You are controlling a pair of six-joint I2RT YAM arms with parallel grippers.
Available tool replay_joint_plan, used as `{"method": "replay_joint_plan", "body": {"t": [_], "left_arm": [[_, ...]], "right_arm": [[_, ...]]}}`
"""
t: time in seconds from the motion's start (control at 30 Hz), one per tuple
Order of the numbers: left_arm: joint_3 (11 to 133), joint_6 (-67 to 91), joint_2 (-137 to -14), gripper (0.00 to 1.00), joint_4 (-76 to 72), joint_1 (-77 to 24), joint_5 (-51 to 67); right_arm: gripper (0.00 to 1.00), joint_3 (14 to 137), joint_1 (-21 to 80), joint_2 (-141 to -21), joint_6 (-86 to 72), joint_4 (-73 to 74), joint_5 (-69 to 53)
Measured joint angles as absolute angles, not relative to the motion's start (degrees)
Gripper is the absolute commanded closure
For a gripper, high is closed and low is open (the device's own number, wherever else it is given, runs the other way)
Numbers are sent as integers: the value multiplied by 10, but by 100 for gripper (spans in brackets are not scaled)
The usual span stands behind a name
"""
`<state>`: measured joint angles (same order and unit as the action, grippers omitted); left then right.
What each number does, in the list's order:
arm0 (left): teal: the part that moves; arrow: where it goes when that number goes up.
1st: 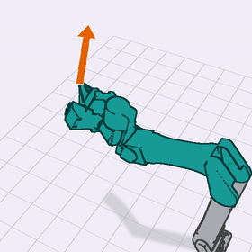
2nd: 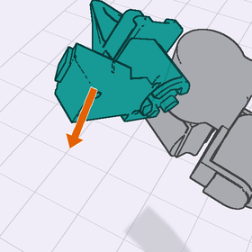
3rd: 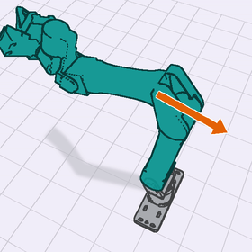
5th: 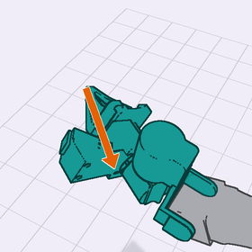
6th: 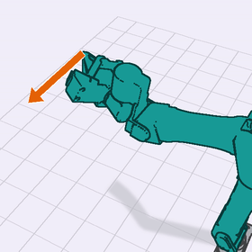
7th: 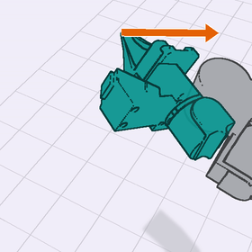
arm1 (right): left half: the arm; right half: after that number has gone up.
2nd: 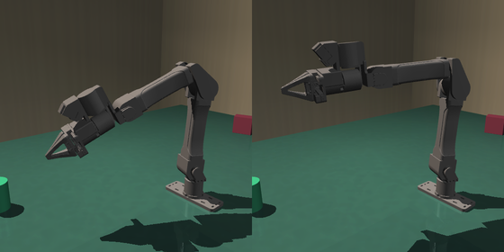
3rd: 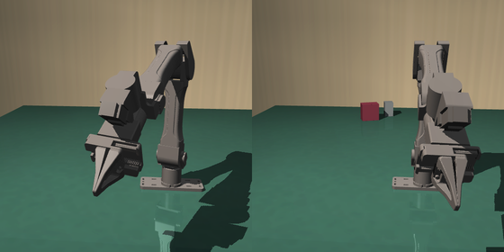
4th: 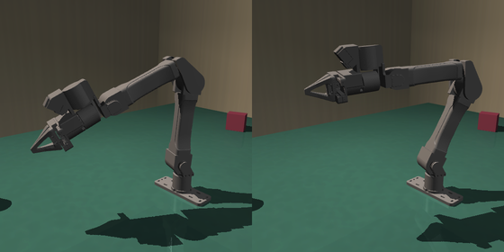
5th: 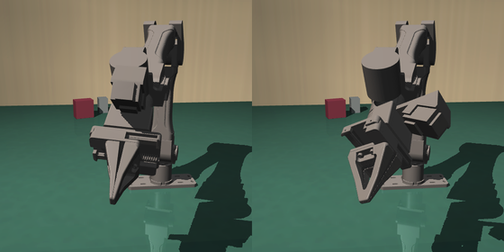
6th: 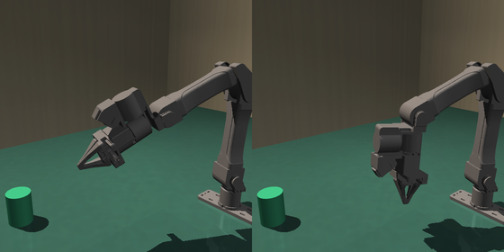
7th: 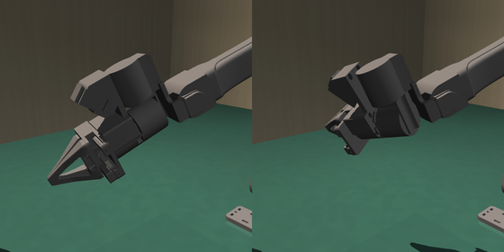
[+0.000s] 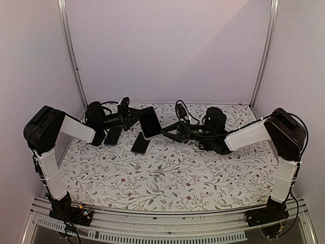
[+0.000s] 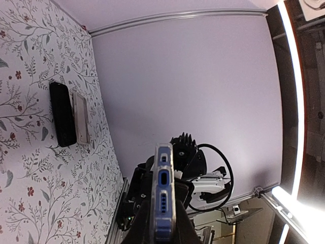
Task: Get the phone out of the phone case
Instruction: Remove the bottom right corner of the phone case from the phone.
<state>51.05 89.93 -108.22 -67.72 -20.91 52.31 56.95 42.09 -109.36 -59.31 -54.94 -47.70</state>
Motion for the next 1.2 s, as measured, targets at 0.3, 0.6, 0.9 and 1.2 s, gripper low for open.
{"method": "replay_joint_plan", "body": {"t": [0.3, 0.6, 0.9, 1.2], "left_arm": [[509, 947, -1083, 100, -729, -213, 523], [509, 1008, -1099, 100, -804, -217, 515], [512, 1073, -1103, 100, -842, -220, 496], [528, 1125, -1104, 100, -850, -230, 480]], "right_arm": [[85, 584, 423, -1094, -597, -572, -498], [89, 598, 423, -1094, -611, -596, -519], [90, 636, 422, -1094, -617, -595, -545], [95, 669, 418, -1094, -616, -595, -573]]}}
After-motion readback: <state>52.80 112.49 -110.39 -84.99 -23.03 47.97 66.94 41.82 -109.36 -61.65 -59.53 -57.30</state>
